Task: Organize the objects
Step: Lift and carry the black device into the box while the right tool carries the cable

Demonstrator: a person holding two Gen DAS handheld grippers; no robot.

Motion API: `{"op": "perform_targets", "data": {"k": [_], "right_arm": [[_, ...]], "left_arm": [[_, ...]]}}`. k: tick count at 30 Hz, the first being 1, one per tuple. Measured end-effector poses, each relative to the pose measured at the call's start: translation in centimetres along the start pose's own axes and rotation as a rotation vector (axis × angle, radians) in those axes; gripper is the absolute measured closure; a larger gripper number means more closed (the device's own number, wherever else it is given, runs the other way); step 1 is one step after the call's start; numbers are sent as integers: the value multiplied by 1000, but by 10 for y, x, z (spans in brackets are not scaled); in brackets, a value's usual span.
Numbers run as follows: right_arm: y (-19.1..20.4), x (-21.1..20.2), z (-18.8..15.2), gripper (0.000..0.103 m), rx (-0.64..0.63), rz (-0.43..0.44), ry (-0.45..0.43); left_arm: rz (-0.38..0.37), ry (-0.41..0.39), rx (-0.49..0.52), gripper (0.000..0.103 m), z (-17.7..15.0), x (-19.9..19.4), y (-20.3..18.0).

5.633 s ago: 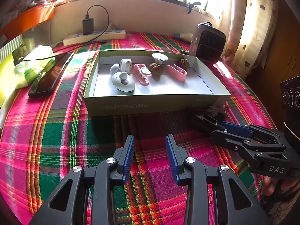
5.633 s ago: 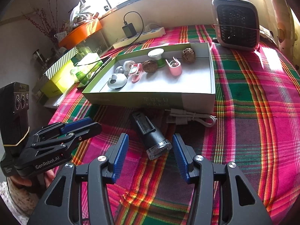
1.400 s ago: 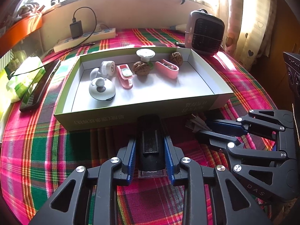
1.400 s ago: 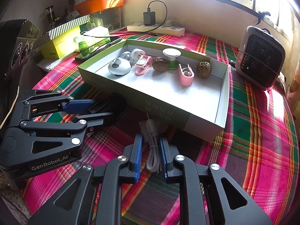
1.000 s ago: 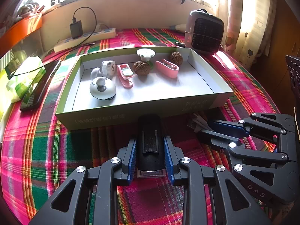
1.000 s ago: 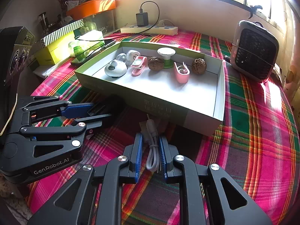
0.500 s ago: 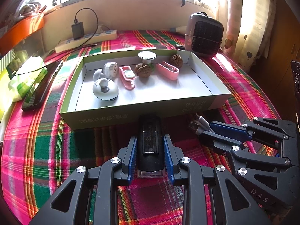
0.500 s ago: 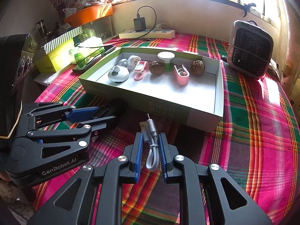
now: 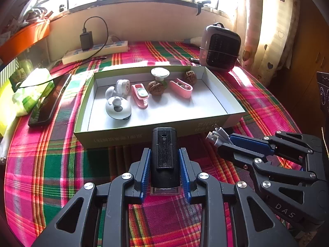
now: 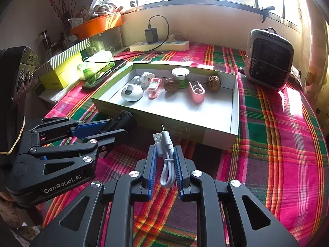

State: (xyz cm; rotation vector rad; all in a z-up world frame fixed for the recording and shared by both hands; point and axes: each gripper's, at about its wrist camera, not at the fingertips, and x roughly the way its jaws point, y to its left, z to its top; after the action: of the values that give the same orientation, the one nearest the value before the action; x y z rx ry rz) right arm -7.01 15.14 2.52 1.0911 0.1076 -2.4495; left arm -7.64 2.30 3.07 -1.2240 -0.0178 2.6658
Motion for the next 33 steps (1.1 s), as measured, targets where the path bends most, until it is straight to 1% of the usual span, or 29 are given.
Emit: {"op": "perform_targets", "data": {"k": [6, 16, 24, 33], "right_arm": [[-3, -7, 4, 85, 20, -2, -20], [-14, -10, 19, 85, 58, -35, -45], [-26, -6, 36, 85, 88, -82, -64], [-38, 10, 55, 85, 114, -130, -56]], "left_arm": [[-4, -8, -3, 78, 6, -4, 2], [-13, -26, 5, 78, 23, -3, 2], [-15, -31, 8, 78, 41, 7, 3], [-20, -16, 3, 78, 55, 25, 5]]}}
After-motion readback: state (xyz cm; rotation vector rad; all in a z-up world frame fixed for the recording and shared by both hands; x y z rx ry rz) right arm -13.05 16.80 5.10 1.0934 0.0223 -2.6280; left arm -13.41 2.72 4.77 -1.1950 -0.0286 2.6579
